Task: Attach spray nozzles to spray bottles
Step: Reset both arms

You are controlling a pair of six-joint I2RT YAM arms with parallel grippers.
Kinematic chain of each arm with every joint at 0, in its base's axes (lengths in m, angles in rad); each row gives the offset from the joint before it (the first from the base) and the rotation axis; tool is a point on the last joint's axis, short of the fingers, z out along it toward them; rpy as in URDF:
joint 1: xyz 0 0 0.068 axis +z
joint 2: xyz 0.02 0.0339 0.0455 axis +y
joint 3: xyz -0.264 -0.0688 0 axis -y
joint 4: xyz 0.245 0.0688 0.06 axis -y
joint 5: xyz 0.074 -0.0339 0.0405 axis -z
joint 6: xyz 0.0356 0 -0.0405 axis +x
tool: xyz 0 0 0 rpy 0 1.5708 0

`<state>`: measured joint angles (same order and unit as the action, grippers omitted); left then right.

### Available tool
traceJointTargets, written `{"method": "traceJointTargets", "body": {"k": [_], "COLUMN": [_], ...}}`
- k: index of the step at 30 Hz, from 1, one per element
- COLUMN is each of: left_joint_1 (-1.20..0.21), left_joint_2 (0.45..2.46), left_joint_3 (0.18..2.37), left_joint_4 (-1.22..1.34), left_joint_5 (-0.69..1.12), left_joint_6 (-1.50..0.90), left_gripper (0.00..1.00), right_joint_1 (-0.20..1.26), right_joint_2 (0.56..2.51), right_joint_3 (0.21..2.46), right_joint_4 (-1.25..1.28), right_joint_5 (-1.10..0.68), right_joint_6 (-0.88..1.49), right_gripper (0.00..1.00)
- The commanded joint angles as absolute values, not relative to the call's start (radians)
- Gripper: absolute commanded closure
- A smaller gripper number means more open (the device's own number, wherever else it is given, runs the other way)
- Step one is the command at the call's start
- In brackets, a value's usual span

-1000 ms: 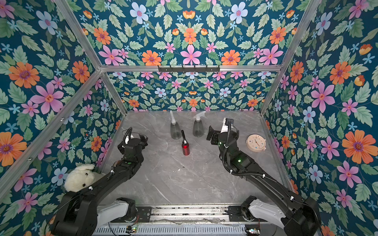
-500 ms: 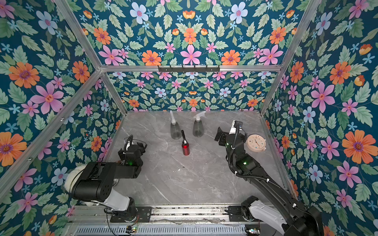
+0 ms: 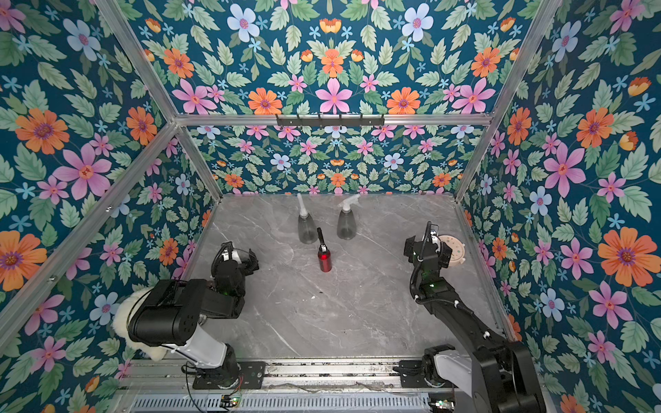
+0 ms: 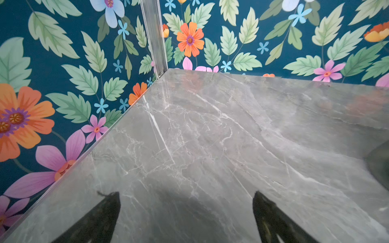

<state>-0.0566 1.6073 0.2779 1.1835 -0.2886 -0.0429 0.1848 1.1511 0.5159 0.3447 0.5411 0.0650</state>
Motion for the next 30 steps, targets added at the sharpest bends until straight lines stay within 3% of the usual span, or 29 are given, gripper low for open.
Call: {"method": "traceJointTargets", "body": {"k": [1, 5, 10, 12, 15, 16, 18, 30], "left_joint_1": [-0.054, -0.054, -0.054, -0.054, -0.054, -0.054, -0.054, -0.054], "left_joint_2": [1.6, 1.603, 1.605, 1.605, 1.605, 1.605, 1.604, 1.605], "left_joint_3": [0.276, 0.275, 0.275, 0.274, 0.275, 0.275, 0.275, 0.275], "left_joint_4": [1.237, 1.243, 1.247, 1.247, 1.249, 1.247, 1.248, 1.249], "left_joint_5": [-0.276, -0.277, -0.278, -0.277, -0.277, -0.276, -0.277, -0.277], "left_joint_6": [-0.035, -0.034, -0.034, -0.034, -0.033, -0.034, -0.033, -0.032], "left_gripper": [0.0, 0.0, 0.0, 0.0, 0.0, 0.0, 0.0, 0.0], "right_joint_1": [0.148, 0.086, 0.036, 0.035, 0.034, 0.034, 0.026, 0.013], "right_joint_2": [1.204, 1.27, 1.288, 1.338, 1.489, 1.491, 1.431, 1.458], "right_joint_3": [0.51, 0.447, 0.478, 0.406, 0.22, 0.208, 0.269, 0.288], "right_joint_4": [0.422, 0.581, 0.488, 0.646, 1.161, 1.189, 0.944, 0.964], "right_joint_5": [0.517, 0.43, 0.249, 0.227, 0.248, 0.238, 0.232, 0.239], "right_joint_6": [0.028, 0.061, 0.081, 0.069, 0.054, 0.042, 0.088, 0.091], "right_gripper": [0.0, 0.0, 0.01, 0.01, 0.0, 0.0, 0.01, 0.01]}}
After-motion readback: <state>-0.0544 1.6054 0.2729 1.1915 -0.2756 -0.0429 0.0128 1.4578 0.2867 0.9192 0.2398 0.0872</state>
